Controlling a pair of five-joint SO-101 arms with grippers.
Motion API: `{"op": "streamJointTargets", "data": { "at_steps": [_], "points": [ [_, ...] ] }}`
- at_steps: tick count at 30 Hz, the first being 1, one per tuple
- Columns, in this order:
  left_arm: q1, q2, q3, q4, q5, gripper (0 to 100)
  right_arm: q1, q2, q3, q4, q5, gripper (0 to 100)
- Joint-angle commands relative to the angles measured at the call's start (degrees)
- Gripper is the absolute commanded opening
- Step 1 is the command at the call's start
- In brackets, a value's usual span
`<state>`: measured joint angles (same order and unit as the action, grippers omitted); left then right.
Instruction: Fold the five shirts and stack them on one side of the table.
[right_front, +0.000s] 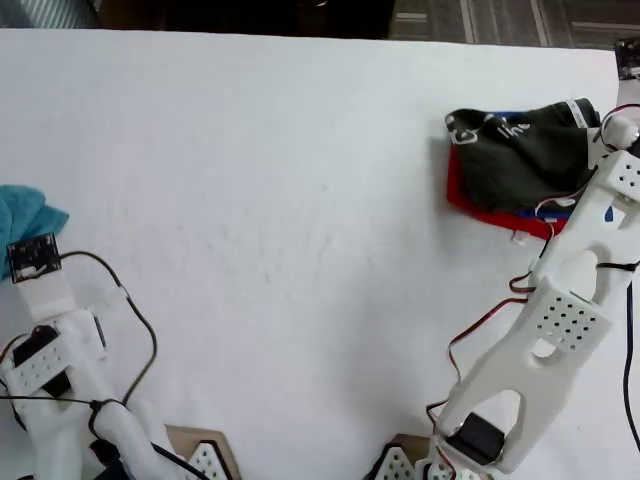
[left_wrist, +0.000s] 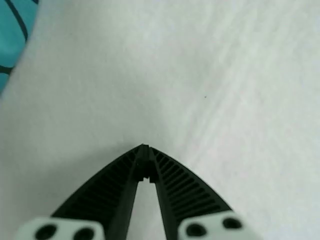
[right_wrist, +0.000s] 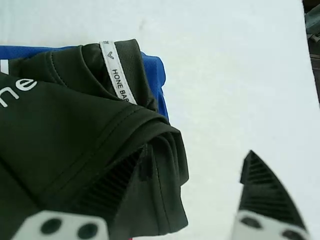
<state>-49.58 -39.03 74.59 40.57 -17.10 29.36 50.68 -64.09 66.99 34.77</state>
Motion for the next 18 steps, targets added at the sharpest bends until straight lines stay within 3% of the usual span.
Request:
{"op": "streamJointTargets", "data": {
  "at_steps": [1, 9, 11, 15, 17, 18],
  "points": [
    [-0.18, -1.41, -0.22, -0.79, 0.35, 3, 0.04, -3.03, -3.16, 0.04, -0.44, 39.6],
    [-0.18, -1.41, -0.22, -0.79, 0.35, 3, 0.04, -4.7, -10.37, 1.98, -0.44, 36.7],
    [-0.18, -1.41, -0.22, -0.79, 0.35, 3, -0.48, -4.88, -11.43, 4.18, -0.44, 29.1],
    [-0.18, -1.41, -0.22, -0.79, 0.35, 3, -1.54, -4.97, -12.92, 8.31, -0.44, 0.0],
    [-0.18, -1.41, -0.22, -0.79, 0.35, 3, -2.33, -4.97, -13.01, 10.86, -0.44, 5.3],
    [-0.18, -1.41, -0.22, -0.79, 0.35, 3, -2.86, -4.97, -13.01, 12.09, -0.44, 2.6]
  ]
}}
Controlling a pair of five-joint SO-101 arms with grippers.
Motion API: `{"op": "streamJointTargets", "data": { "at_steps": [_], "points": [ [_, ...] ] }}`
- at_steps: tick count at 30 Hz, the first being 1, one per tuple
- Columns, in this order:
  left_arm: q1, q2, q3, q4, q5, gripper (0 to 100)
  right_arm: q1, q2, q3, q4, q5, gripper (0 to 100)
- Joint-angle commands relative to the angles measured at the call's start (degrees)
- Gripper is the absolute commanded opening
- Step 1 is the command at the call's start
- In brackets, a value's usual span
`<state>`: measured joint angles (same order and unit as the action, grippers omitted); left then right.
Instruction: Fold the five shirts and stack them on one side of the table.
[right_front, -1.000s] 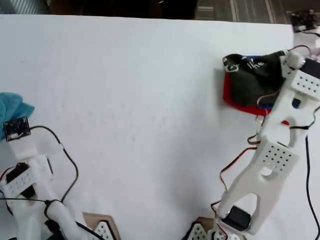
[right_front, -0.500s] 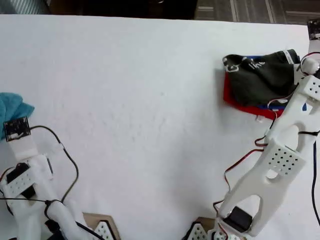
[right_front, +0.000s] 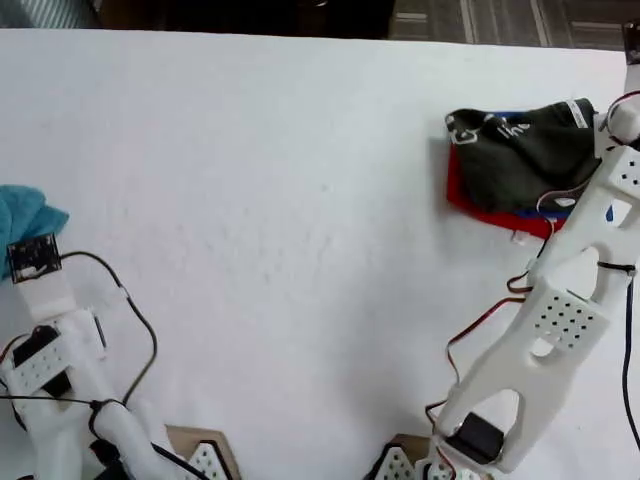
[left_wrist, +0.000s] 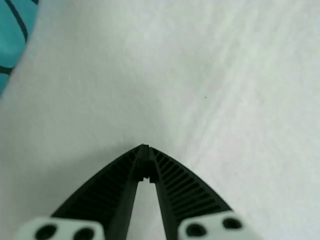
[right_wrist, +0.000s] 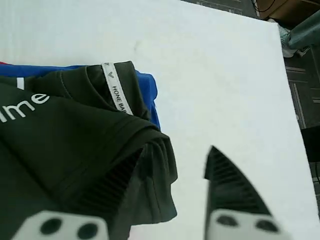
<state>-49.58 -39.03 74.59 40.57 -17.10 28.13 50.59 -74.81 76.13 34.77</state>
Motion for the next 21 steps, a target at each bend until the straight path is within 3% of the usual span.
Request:
{"op": "streamJointTargets", "data": {
  "at_steps": [1, 8, 15, 21],
  "points": [
    [-0.18, -1.41, -0.22, -0.79, 0.35, 3, -2.15, -4.88, -2.29, 4.53, -0.44, 1.3],
    [-0.18, -1.41, -0.22, -0.79, 0.35, 3, -9.36, -4.88, -2.29, 19.82, -0.44, 2.1],
    [-0.18, -1.41, -0.22, -0.79, 0.35, 3, -10.59, -3.38, -1.41, 19.91, -0.44, 2.1],
    [-0.18, -1.41, -0.22, -0.79, 0.35, 3, -6.29, 1.19, -1.67, 13.76, -0.44, 2.1]
  ]
}}
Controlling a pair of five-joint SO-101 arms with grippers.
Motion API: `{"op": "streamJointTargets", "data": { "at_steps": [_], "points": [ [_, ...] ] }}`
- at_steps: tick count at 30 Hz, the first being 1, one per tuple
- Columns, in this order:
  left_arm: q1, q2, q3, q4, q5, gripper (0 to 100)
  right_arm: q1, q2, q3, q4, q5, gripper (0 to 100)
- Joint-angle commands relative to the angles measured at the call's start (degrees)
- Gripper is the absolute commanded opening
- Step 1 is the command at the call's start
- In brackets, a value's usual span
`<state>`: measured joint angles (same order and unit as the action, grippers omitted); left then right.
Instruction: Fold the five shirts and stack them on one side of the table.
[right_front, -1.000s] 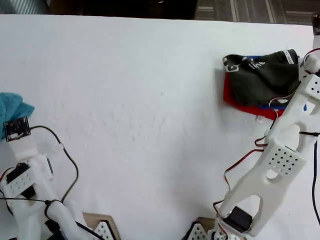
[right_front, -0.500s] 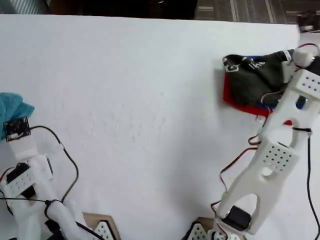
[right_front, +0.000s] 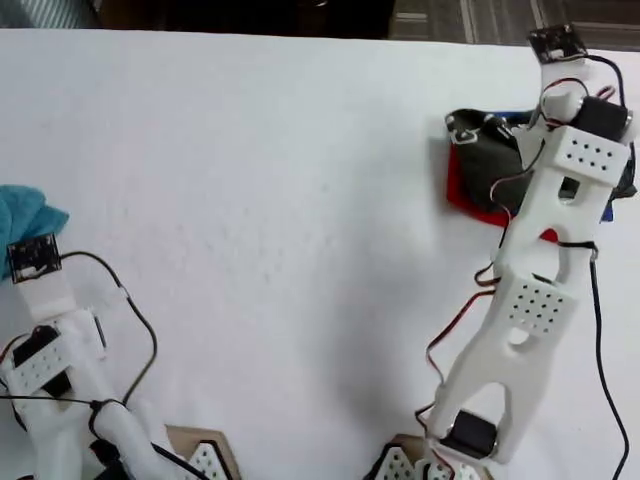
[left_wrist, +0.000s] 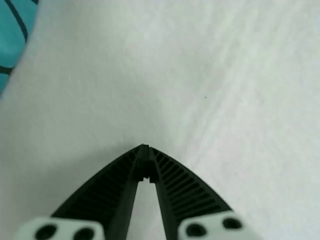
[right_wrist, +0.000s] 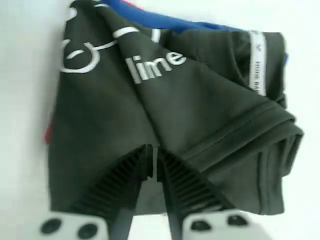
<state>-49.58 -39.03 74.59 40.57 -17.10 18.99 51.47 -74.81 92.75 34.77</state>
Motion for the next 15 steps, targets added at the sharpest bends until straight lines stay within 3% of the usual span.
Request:
{"op": "streamJointTargets", "data": {
  "at_steps": [1, 9, 15],
  "points": [
    [-0.18, -1.41, -0.22, -0.79, 0.35, 3, 3.65, 1.1, -1.67, -3.65, -0.44, 2.1],
    [-0.18, -1.41, -0.22, -0.79, 0.35, 3, 6.46, 5.05, -1.58, -6.37, -0.44, 3.3],
    [-0.18, -1.41, -0.22, -0.79, 0.35, 3, 6.29, 5.23, -1.58, -6.37, -0.44, 14.7]
  ]
}}
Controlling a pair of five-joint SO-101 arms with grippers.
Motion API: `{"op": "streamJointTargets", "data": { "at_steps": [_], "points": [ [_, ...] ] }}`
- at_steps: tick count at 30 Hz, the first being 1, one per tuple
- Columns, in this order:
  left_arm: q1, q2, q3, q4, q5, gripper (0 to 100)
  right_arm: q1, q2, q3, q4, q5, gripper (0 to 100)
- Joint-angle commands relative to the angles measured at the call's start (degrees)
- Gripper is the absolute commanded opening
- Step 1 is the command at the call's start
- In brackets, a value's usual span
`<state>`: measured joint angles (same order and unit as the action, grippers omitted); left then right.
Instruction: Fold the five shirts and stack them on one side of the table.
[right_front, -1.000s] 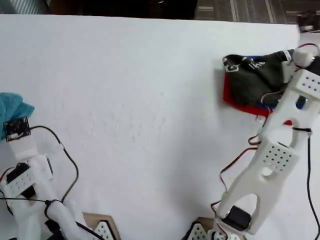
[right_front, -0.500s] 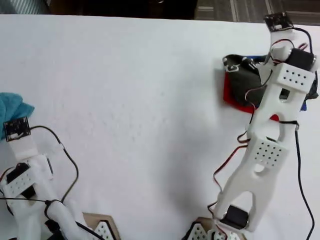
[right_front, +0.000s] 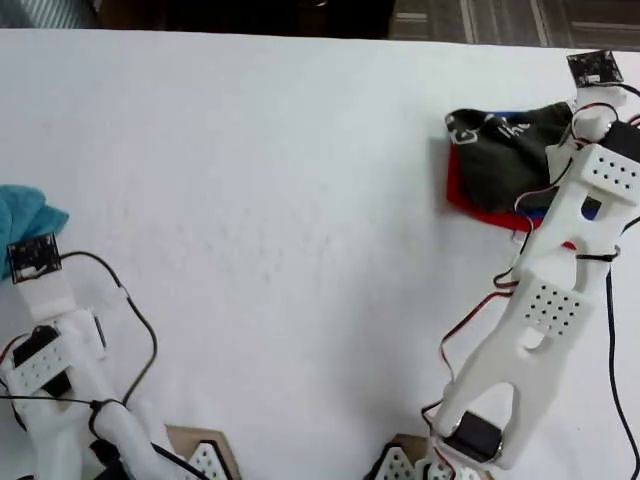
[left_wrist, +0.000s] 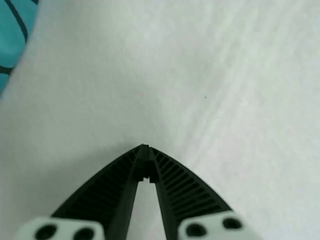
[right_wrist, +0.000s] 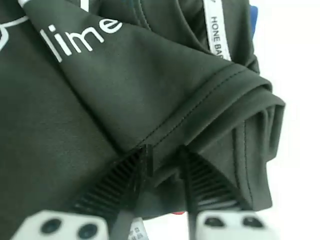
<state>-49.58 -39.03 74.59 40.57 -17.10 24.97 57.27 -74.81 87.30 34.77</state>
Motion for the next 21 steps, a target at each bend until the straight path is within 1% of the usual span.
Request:
{"op": "streamJointTargets", "data": {
  "at_steps": [1, 16, 21],
  "points": [
    [-0.18, -1.41, -0.22, -0.79, 0.35, 3, 0.22, -0.57, -1.58, -0.92, -0.44, 14.9],
    [-0.18, -1.41, -0.22, -0.79, 0.35, 3, 0.04, -0.4, -0.88, 0.4, 0.0, 14.2],
    [-0.18, -1.41, -0.22, -0.79, 0.35, 3, -0.48, 2.24, -0.97, 1.1, 0.0, 10.0]
  ]
}}
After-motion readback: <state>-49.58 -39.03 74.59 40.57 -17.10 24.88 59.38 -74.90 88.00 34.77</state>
